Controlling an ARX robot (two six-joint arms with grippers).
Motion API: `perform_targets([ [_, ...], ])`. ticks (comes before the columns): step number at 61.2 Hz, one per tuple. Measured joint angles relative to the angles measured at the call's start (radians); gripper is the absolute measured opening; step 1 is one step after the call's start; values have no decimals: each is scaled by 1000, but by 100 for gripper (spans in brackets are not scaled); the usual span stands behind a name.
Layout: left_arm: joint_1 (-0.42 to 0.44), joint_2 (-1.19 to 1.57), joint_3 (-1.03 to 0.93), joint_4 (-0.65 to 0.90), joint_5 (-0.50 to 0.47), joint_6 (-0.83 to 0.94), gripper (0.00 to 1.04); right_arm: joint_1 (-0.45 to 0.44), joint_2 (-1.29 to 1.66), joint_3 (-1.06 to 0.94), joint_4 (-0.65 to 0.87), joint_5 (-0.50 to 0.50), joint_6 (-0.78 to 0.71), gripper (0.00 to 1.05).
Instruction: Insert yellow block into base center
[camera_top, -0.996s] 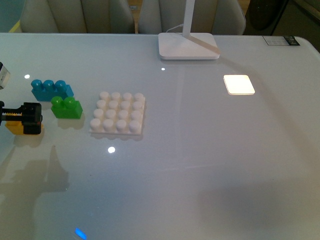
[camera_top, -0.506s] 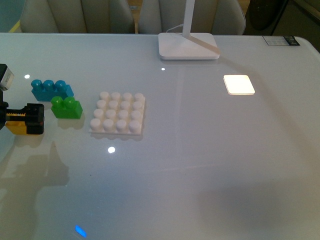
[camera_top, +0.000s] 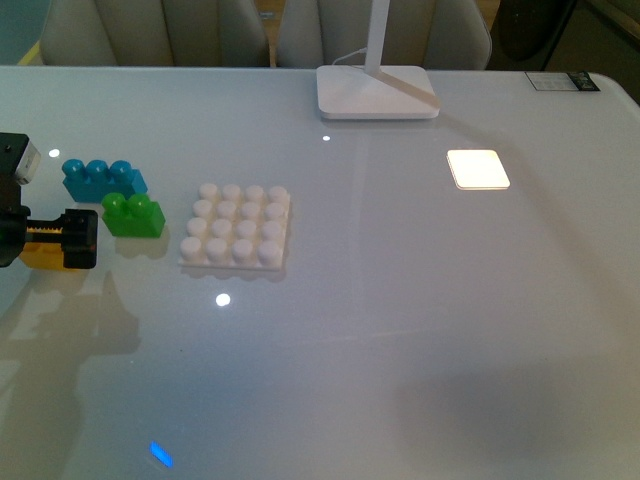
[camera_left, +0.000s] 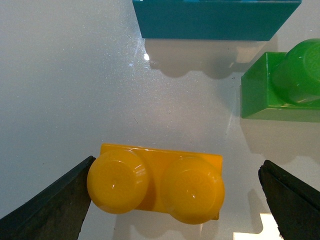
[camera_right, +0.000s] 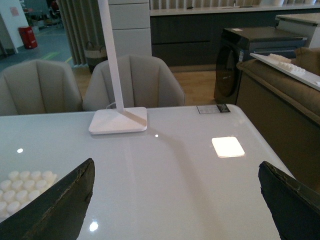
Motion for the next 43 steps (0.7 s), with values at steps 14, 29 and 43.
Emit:
perform_targets([
  [14,0,13,8,-3,-5,0,97,0,0,0,0,0,0,96],
  [29,0,20,10,-4,-13,-3,69,0,0,0,0,0,0,96],
  [43,-2,17,7,-2,-13,-10,65,0,0,0,0,0,0,96],
])
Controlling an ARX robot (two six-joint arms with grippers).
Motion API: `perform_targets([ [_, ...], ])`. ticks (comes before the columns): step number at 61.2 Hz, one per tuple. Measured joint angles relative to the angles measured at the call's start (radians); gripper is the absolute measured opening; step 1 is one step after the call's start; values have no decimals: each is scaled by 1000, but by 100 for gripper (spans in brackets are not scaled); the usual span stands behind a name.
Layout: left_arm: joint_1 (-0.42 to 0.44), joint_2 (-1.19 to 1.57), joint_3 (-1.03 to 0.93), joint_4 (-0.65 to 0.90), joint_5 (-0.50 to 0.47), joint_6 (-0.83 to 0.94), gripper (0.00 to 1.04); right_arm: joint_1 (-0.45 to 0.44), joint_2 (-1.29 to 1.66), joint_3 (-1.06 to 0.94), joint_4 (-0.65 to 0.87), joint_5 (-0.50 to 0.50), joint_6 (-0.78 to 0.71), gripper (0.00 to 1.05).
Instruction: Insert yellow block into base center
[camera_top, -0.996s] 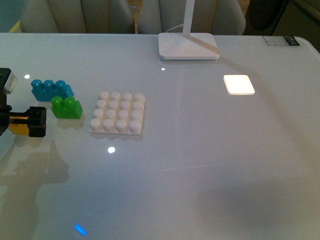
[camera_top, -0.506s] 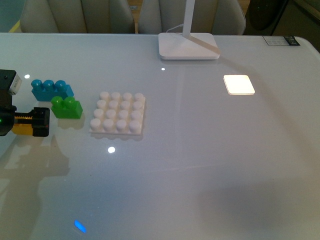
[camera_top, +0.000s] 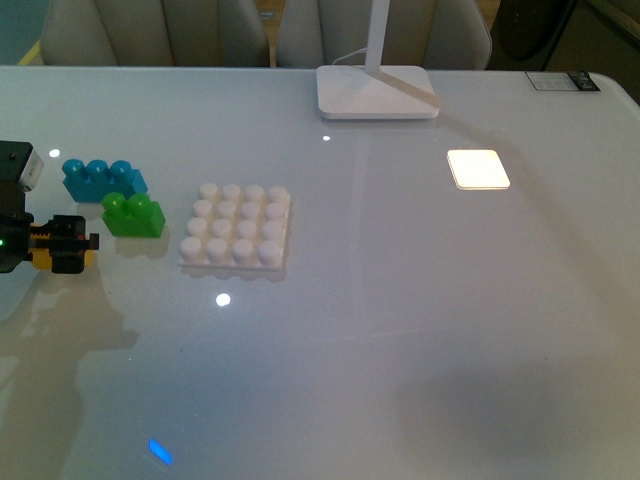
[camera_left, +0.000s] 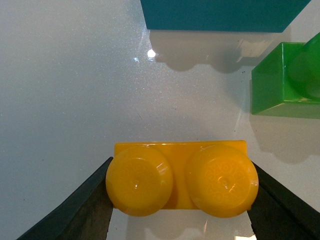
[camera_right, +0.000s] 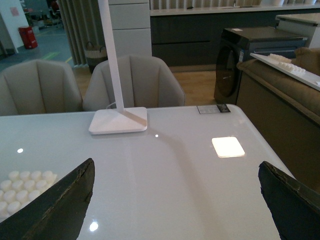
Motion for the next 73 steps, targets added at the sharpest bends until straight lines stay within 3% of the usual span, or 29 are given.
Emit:
perform_targets([
  [26,-57,-175,-175,42,1,-69,64,0,0,0,0,0,0,96],
  [42,-200,-324,-289,26,-40,-108,64,0,0,0,0,0,0,96],
  [73,-447,-345,-214,-63,-118,-283,64,0,0,0,0,0,0,96],
])
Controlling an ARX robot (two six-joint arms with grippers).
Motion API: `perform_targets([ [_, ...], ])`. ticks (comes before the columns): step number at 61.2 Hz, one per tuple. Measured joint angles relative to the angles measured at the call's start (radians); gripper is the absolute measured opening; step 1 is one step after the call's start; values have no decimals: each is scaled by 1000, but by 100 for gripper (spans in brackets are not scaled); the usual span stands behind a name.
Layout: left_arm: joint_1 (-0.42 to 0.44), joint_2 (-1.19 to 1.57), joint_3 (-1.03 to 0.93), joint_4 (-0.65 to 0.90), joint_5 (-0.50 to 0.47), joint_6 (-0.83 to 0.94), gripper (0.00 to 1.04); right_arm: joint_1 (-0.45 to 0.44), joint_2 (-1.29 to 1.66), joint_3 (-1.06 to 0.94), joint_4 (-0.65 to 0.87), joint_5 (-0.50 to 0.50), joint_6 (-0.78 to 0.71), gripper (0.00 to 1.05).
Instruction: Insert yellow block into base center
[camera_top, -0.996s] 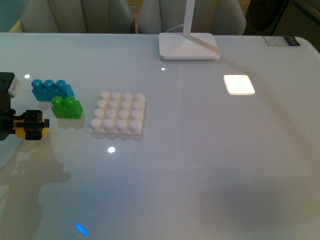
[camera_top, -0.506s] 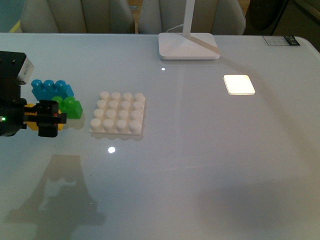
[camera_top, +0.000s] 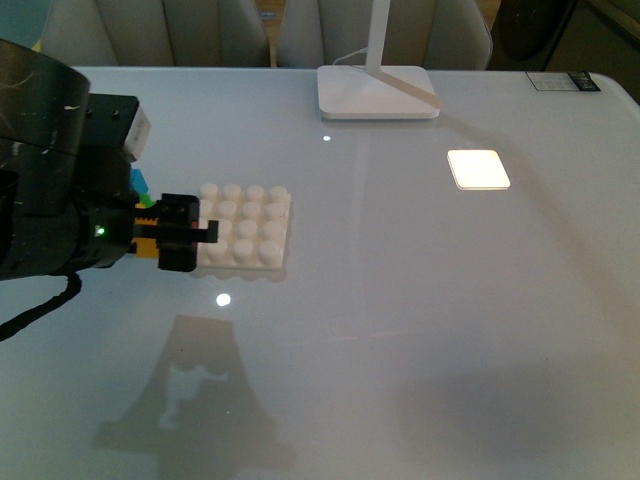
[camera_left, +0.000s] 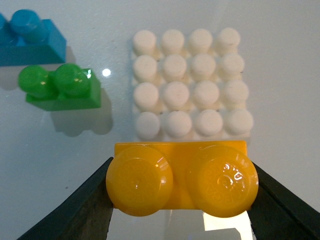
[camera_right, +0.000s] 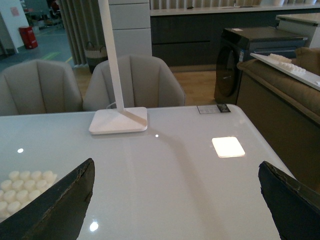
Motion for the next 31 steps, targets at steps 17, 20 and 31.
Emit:
perform_targets([
  [17,-59,67,90,-13,-27,-27,64,0,0,0,0,0,0,96],
  [20,-66,89,110,-13,-30,-28,64,0,0,0,0,0,0,96],
  [31,-76,165,190,-23,-46,-24,64,0,0,0,0,0,0,96],
])
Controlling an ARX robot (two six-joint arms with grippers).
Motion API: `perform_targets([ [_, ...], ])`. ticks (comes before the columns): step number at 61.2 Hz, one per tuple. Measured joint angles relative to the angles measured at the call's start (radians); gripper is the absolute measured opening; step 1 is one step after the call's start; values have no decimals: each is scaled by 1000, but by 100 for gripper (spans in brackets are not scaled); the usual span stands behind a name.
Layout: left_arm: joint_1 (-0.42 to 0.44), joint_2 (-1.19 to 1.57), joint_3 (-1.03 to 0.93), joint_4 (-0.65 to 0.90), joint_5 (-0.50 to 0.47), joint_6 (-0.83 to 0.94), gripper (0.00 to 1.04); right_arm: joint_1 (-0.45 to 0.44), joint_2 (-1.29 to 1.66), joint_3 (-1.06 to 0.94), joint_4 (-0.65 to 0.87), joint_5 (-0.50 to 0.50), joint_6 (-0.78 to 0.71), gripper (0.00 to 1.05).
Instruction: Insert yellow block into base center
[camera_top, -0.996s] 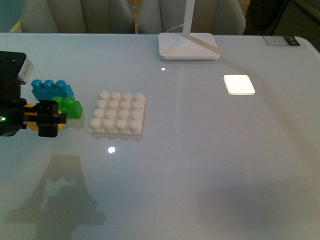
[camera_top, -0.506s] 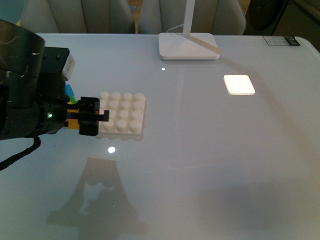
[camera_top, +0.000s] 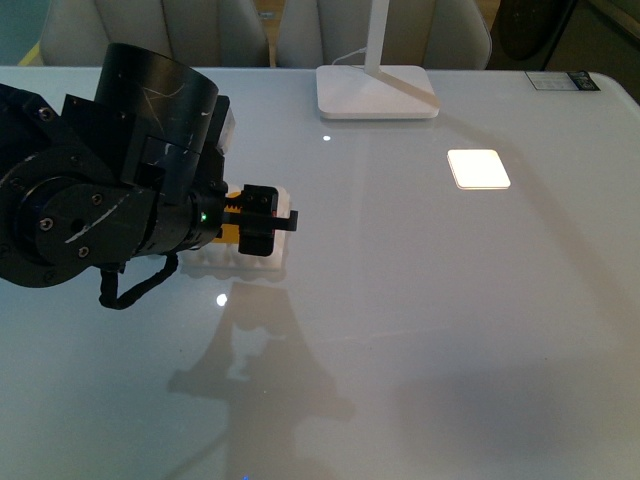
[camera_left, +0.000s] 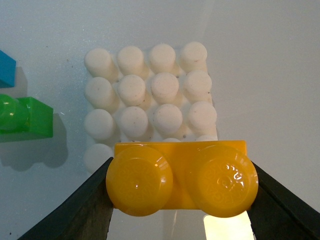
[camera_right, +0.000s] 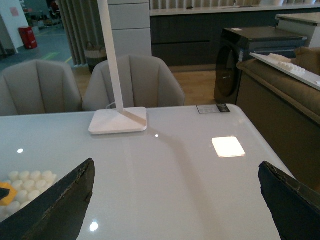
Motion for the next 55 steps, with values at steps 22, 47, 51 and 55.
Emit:
perform_targets([
  [22,-1,73,105,-37,-25,11,64,0,0,0,0,0,0,96],
  [47,-9,130,192,-71,-56,16,64,0,0,0,0,0,0,96],
  [51,-10,140,202,-76,-63,19,64,0,0,0,0,0,0,96],
  [55,-10,145,208,-77,-71,19,64,0,0,0,0,0,0,96],
])
